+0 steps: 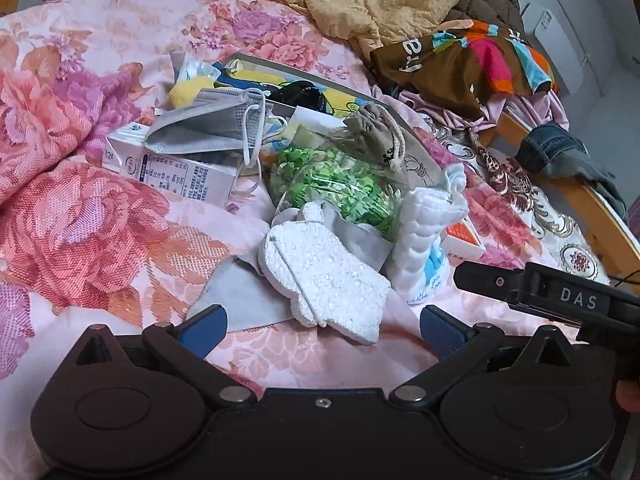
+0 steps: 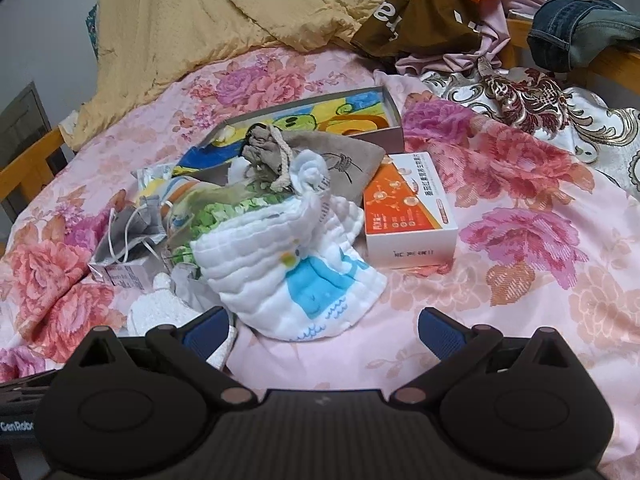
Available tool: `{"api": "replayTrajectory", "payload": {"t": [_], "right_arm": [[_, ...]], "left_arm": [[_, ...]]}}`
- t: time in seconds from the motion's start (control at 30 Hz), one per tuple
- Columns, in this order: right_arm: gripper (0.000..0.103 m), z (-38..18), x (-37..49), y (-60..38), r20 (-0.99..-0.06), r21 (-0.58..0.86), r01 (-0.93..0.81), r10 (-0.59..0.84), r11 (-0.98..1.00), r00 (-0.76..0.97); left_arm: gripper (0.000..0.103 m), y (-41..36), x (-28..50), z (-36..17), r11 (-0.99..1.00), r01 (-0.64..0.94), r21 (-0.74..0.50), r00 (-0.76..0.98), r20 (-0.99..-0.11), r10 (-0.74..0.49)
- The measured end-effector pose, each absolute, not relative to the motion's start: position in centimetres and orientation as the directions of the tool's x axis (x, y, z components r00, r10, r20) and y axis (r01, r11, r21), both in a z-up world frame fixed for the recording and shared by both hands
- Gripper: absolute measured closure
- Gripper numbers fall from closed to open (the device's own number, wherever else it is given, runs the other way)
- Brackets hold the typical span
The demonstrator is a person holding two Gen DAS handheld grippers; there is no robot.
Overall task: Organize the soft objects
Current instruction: 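Move left gripper to white foam piece while right gripper approaches white muslin cloth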
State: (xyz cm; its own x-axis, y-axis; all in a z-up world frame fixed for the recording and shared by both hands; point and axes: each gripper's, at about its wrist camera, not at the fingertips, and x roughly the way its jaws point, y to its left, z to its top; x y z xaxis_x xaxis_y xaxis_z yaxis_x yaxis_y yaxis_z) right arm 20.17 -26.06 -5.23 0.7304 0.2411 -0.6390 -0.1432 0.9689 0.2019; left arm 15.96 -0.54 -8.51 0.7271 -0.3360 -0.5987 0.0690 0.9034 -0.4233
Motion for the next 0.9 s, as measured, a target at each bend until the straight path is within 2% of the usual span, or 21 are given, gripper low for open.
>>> {"api": "replayTrajectory", "payload": {"t": [0.3,0.53,0.73,0.9], "right_arm": [[0.0,-4.9,21.0,-26.7,-0.595,0.255,-0.147,0.275,0.956,0.755],[0.0,-5.4,23.3,-27.1,-0.604,0.36,-0.211,0.399,0.909,0.69],[0.0,-5.3,24.6,-25.3,-0.597,0.294,-0.33,0.442,0.897,0.67],[0.0,-5.8,25.7,-24.2,-0.617,0.28,-0.356,0.451,0.892,0.645]], "left_arm": [[0.001,0.0,16.2,-9.0,0.883,0.054,-0.467,0.737,-0.578,-0.351],[0.001,-0.2,16.5,-9.3,0.851,0.091,-0.518,0.744,-0.532,-0.403],[0.001,-0.6,17.6,-9.9,0.824,0.109,-0.556,0.738,-0.51,-0.442],[0.006,-0.3,17.9,-10.5,0.804,0.112,-0.584,0.749,-0.482,-0.454]]}}
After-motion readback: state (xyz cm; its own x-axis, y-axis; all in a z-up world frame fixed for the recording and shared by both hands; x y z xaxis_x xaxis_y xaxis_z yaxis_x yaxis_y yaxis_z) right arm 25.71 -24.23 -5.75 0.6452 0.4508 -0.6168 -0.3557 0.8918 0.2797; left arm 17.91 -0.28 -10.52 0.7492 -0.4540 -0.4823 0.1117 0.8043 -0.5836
